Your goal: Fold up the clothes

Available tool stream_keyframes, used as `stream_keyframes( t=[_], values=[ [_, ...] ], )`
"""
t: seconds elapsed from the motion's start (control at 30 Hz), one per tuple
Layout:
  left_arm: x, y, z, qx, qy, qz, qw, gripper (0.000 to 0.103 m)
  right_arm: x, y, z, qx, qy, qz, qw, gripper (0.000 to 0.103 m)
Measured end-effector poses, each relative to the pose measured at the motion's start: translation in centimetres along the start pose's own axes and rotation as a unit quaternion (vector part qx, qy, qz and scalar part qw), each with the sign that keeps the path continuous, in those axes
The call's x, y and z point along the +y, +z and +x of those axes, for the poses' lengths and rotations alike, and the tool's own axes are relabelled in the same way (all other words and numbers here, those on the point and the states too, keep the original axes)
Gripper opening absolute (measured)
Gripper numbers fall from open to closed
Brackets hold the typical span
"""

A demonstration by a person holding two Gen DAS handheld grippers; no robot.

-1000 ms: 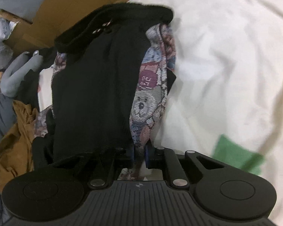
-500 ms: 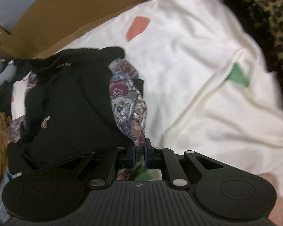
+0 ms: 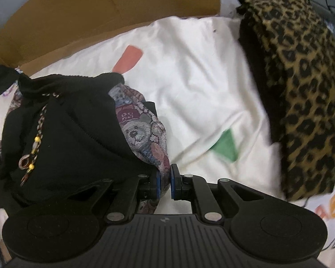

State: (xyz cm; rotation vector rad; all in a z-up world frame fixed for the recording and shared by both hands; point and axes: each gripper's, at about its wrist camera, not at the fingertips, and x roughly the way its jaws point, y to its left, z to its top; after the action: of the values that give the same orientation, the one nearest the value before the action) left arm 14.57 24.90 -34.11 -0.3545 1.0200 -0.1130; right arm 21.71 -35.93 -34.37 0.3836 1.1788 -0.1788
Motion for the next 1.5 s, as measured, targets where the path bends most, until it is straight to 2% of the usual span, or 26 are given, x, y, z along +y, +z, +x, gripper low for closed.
stream_keyframes(
  t=[0.37, 0.5, 0.57, 0.6, 0.67, 0.7, 0.73, 0.93, 1.2, 1.5],
  values=[
    [1.0, 3.9, 4.9, -0.018, -0.005, -0.021, 0.9996, 0.075, -1.0, 2.8, -0.2, -0.003, -0.059, -0.041, 0.997, 0.007],
    [1.9, 5.6, 7.2, -0.019, -0.017, -0.038, 0.999, 0.075, -1.2, 3.3, 0.2, -0.002, -0.061, -0.04, 0.997, 0.007],
    [2.4, 6.0, 8.3, -0.012, -0.017, -0.046, 0.9987, 0.071, -1.5, 2.9, 0.7, 0.002, -0.051, -0.021, 0.998, 0.009],
    [2.6, 6.2, 8.8, -0.009, -0.021, -0.05, 0.9985, 0.064, -1.7, 2.4, 0.9, 0.007, -0.044, -0.011, 0.999, 0.012],
    [2.9, 6.2, 9.4, -0.004, -0.03, -0.059, 0.9978, 0.04, -1.7, 0.8, 1.3, 0.016, -0.034, 0.0, 0.999, 0.017],
    [2.9, 6.0, 9.6, 0.001, -0.034, -0.061, 0.9975, 0.014, -1.7, 0.0, 1.4, 0.017, -0.03, 0.005, 0.999, 0.028],
    [3.0, 5.8, 9.7, 0.012, -0.041, -0.062, 0.9971, 0.004, -1.8, -0.9, 1.5, 0.017, -0.027, 0.011, 0.999, 0.038],
    [2.3, 4.1, 8.2, 0.018, -0.048, -0.022, 0.9984, 0.003, -3.2, -5.7, 1.7, 0.036, 0.013, 0.094, 0.995, 0.05],
    [2.3, -0.2, 3.5, 0.041, -0.039, -0.018, 0.9983, 0.003, -1.8, -11.2, 1.4, 0.07, 0.076, 0.131, 0.986, 0.051],
    [1.3, -6.9, -0.8, 0.082, -0.052, -0.032, 0.9948, 0.003, -1.5, -15.3, 0.6, 0.093, 0.102, 0.155, 0.978, 0.051]
  ],
)
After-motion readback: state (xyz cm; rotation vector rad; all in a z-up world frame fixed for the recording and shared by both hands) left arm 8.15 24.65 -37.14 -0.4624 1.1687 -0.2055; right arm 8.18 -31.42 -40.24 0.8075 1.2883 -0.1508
